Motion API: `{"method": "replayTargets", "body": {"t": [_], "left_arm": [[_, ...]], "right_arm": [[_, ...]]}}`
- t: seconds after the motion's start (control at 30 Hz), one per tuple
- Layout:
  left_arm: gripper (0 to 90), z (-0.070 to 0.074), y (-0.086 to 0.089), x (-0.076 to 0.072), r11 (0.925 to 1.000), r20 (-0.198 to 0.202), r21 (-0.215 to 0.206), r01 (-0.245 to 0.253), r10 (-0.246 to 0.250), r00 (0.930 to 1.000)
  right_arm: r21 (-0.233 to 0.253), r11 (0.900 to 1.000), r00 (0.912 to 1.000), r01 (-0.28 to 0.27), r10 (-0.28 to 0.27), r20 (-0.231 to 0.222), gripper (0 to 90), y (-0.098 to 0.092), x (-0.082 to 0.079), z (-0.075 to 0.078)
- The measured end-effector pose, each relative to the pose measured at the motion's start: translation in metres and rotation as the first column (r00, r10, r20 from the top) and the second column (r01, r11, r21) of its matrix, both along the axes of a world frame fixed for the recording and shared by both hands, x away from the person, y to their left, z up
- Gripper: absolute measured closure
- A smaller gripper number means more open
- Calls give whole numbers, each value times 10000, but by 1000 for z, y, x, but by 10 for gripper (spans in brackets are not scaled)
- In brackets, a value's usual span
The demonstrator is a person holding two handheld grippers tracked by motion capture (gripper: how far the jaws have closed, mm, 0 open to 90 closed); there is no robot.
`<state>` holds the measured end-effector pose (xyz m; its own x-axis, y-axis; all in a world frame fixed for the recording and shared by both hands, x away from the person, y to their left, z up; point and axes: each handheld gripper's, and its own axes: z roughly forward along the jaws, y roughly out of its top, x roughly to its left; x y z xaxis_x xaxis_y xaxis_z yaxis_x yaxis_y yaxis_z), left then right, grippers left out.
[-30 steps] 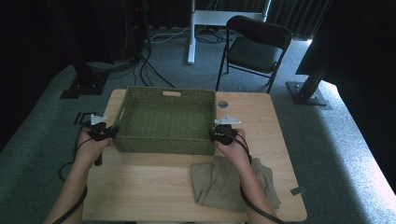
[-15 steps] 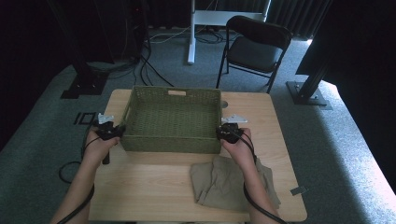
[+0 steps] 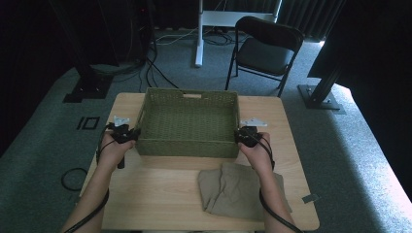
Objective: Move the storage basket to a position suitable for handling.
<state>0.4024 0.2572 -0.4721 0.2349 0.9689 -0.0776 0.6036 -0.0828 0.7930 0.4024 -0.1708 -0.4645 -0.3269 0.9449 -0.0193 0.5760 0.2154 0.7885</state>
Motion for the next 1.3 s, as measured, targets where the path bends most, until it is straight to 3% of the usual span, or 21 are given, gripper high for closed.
{"method": "replayTargets", "body": {"t": [1.3], "left_arm": [[825,1,-77,12,9976,-164,26,687,-687,9975]], "right_arm": [[-182,9947,9948,1012,-1013,-77,764,-72,3,0]]}}
